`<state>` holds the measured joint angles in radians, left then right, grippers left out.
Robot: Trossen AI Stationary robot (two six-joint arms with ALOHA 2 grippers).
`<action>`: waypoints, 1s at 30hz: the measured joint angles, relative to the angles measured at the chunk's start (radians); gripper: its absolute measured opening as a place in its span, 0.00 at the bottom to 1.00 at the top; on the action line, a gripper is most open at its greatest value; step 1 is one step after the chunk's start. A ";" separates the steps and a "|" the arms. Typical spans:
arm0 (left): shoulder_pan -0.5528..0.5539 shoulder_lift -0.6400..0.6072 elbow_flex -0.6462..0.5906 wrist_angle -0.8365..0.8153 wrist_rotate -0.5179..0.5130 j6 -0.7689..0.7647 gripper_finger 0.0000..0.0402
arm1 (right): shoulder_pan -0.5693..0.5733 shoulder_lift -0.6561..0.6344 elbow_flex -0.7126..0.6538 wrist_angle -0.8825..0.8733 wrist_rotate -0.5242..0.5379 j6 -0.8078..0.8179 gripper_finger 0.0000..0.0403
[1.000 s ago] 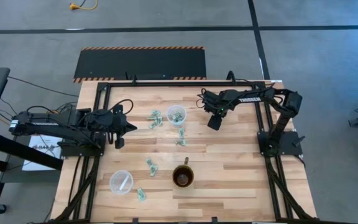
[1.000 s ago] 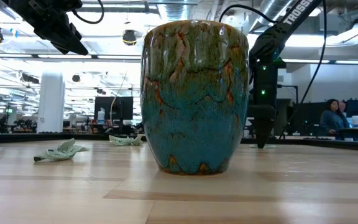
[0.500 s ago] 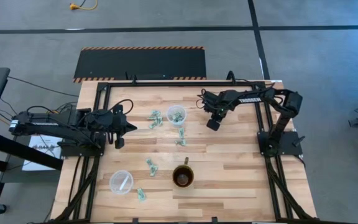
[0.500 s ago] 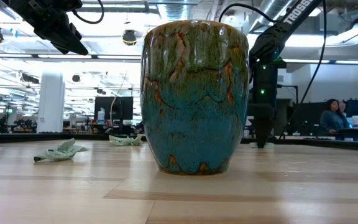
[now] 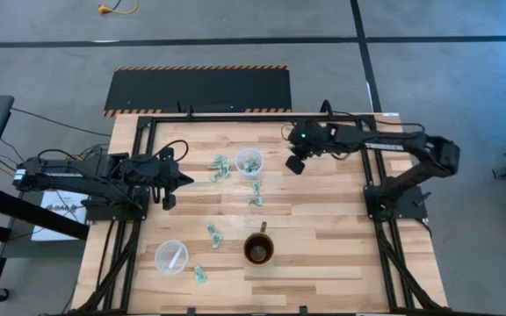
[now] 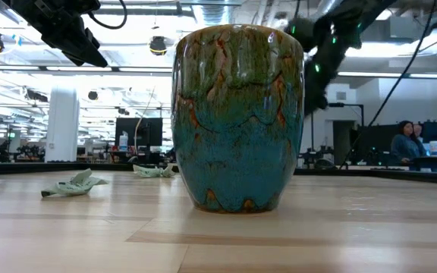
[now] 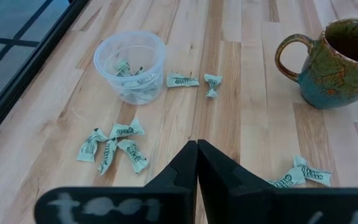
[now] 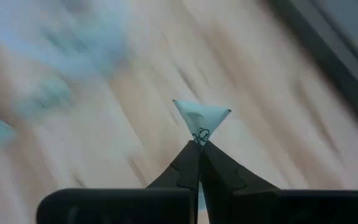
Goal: Pick and place items into bin
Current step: Put the stevia packet into the top transparent bin
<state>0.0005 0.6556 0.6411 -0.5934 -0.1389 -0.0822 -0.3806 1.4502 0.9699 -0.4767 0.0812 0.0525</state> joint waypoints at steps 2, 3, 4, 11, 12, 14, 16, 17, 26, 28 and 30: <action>0.000 0.000 0.000 0.000 0.000 0.000 0.00 | 0.031 -0.033 0.001 0.104 -0.018 0.000 0.00; 0.000 0.000 0.000 0.000 0.000 0.000 0.00 | 0.045 -0.044 0.001 0.162 -0.034 -0.001 0.00; 0.000 0.000 0.000 0.000 0.000 0.000 0.00 | 0.059 -0.053 0.002 0.219 -0.053 -0.004 0.00; 0.000 0.000 0.000 0.000 0.000 0.000 0.00 | 0.127 -0.041 0.004 0.559 -0.186 0.028 0.00; 0.000 0.000 0.000 0.000 0.000 0.000 0.00 | 0.132 -0.025 0.009 0.589 -0.193 0.033 0.00; 0.000 0.000 0.000 0.000 0.000 0.000 0.00 | 0.136 0.007 0.030 0.580 -0.204 0.037 0.00; 0.000 0.000 0.000 0.000 0.000 0.000 0.00 | 0.136 0.051 0.064 0.577 -0.211 0.037 0.00; 0.000 0.000 0.000 0.000 0.000 0.000 0.00 | 0.136 0.072 0.080 0.572 -0.212 0.041 0.00; 0.000 0.000 0.000 0.000 0.000 0.000 0.00 | 0.104 0.281 0.287 0.306 -0.215 0.045 0.00; 0.000 0.000 0.000 0.000 0.000 0.000 0.00 | 0.101 0.307 0.302 0.266 -0.214 0.045 0.00; 0.000 0.000 0.000 -0.001 0.000 0.000 0.00 | 0.101 0.331 0.304 0.266 -0.213 0.045 0.00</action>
<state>0.0004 0.6559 0.6411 -0.5941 -0.1389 -0.0822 -0.2794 1.7807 1.2743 -0.2107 -0.1320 0.0974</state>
